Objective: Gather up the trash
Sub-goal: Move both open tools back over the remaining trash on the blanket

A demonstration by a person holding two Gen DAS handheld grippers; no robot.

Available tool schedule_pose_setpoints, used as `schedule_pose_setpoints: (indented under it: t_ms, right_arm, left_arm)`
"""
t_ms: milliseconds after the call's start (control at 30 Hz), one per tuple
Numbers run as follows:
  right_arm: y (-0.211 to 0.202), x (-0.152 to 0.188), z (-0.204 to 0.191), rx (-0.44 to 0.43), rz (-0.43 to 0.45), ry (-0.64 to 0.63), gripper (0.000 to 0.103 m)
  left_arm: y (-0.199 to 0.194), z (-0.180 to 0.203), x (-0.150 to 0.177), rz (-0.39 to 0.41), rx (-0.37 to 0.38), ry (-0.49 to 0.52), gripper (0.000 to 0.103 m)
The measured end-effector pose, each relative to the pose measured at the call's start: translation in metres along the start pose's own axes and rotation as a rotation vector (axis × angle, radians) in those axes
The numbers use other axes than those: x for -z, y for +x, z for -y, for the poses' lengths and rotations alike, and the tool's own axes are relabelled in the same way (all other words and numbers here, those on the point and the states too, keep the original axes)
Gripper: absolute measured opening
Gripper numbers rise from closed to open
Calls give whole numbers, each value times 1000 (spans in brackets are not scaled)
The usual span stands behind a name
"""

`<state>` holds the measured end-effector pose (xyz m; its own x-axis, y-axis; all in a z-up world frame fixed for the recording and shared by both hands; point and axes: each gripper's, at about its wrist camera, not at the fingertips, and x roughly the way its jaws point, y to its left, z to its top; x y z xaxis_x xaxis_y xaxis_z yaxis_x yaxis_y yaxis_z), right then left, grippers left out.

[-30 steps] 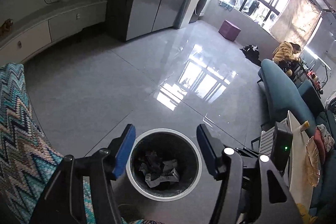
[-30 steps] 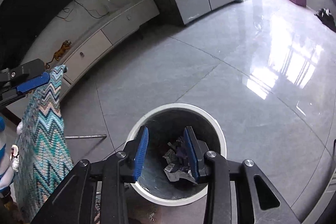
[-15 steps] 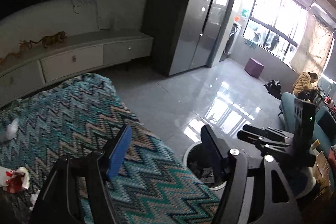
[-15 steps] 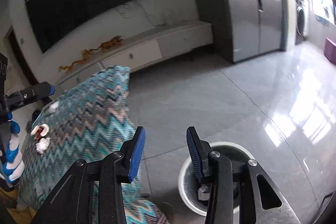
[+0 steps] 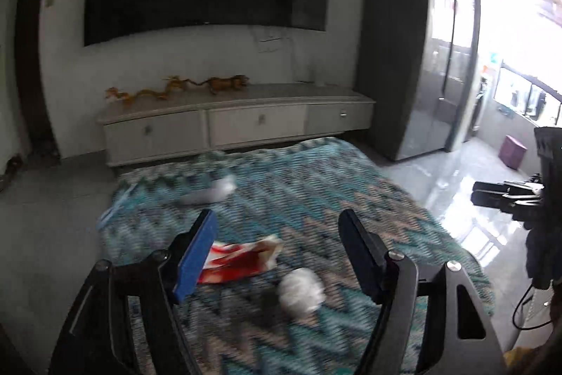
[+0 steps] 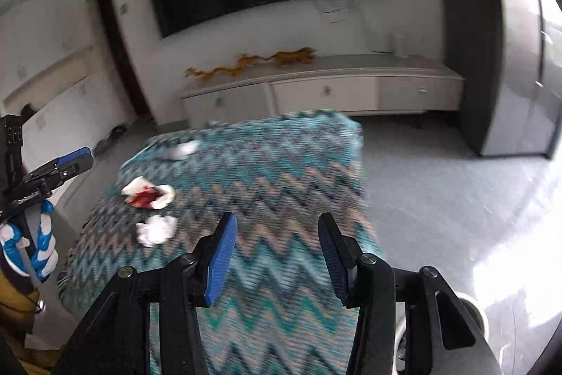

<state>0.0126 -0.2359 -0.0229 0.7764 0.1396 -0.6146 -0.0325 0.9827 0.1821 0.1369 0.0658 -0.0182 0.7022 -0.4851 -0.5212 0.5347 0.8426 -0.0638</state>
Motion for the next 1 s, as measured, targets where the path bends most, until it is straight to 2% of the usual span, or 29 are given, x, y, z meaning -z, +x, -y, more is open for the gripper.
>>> schedule_pose_setpoints:
  t_ms: [200, 367, 700, 1000]
  right_arm:
    - [36, -9, -51, -83, -49, -79, 47]
    - [64, -8, -87, -138, -99, -140, 48]
    - [125, 5, -134, -226, -213, -203, 51]
    - [168, 15, -144, -258, -282, -210, 53]
  left_arm:
    - [-12, -38, 24, -18, -105, -40, 70]
    - [-9, -52, 45, -44, -134, -48, 70]
    - [18, -60, 57, -104, -123, -9, 70]
    - [53, -62, 56, -153, -101, 6, 73]
